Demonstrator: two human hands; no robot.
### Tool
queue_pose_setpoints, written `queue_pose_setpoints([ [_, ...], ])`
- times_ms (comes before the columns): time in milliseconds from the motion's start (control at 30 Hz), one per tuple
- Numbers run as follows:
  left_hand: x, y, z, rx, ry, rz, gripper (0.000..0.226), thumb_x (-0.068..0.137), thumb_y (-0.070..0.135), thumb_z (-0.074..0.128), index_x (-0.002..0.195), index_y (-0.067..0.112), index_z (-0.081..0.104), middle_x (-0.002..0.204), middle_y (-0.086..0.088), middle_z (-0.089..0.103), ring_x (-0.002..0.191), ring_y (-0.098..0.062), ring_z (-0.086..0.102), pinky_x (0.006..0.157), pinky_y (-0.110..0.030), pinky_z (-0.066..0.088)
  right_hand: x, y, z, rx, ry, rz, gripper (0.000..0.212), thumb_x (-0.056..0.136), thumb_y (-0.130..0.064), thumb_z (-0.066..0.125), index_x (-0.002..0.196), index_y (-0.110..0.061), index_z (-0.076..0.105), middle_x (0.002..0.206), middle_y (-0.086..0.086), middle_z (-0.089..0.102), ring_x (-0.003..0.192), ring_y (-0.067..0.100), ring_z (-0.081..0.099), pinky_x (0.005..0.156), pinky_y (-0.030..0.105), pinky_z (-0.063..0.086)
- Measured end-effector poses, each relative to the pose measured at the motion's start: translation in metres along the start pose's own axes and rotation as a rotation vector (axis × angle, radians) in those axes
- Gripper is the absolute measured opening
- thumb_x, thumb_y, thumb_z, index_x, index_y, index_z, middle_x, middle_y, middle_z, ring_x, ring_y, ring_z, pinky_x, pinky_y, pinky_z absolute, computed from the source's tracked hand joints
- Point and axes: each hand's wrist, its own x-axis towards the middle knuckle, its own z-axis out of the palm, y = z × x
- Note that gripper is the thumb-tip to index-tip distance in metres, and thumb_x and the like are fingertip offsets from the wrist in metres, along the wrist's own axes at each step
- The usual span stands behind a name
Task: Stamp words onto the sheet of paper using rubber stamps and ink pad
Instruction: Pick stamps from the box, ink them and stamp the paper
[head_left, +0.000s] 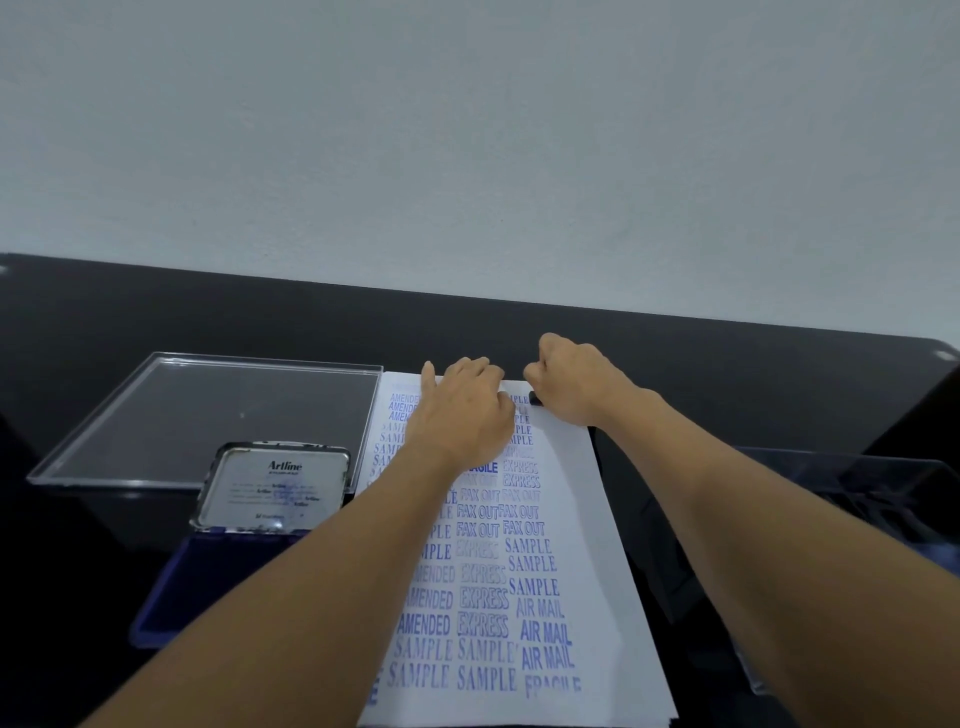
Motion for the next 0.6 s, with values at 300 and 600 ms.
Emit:
queue_pose_setpoints([
  [300, 0.003, 0.0, -0.006, -0.1, -0.045, -0.041, 0.042, 0.101, 0.026, 0.035, 0.14, 0.018, 0.048, 0.15, 0.001, 0.043, 0.142, -0.019, 0.032, 0.12, -0.054, -0.001, -0.012, 0.006, -0.033, 0.197, 0.127, 0.057, 0.017, 0.099, -0.027, 0.041, 0.1, -0.011, 0.046, 0.092, 0.006, 0.058, 0.074, 0.019, 0.052, 0.065, 0.036, 0.042],
  [600, 0.002, 0.007, -0.037, -0.404, -0.04, -0.13, 0.033, 0.098, 0.017, 0.039, 0.126, 0.018, 0.057, 0.12, -0.001, 0.059, 0.107, -0.022, 0.06, 0.114, -0.056, 0.031, -0.029, 0.021, -0.06, 0.144, 0.114, 0.057, 0.014, 0.101, -0.028, 0.043, 0.1, -0.013, 0.045, 0.093, 0.005, 0.056, 0.073, 0.017, 0.05, 0.06, 0.031, 0.04],
])
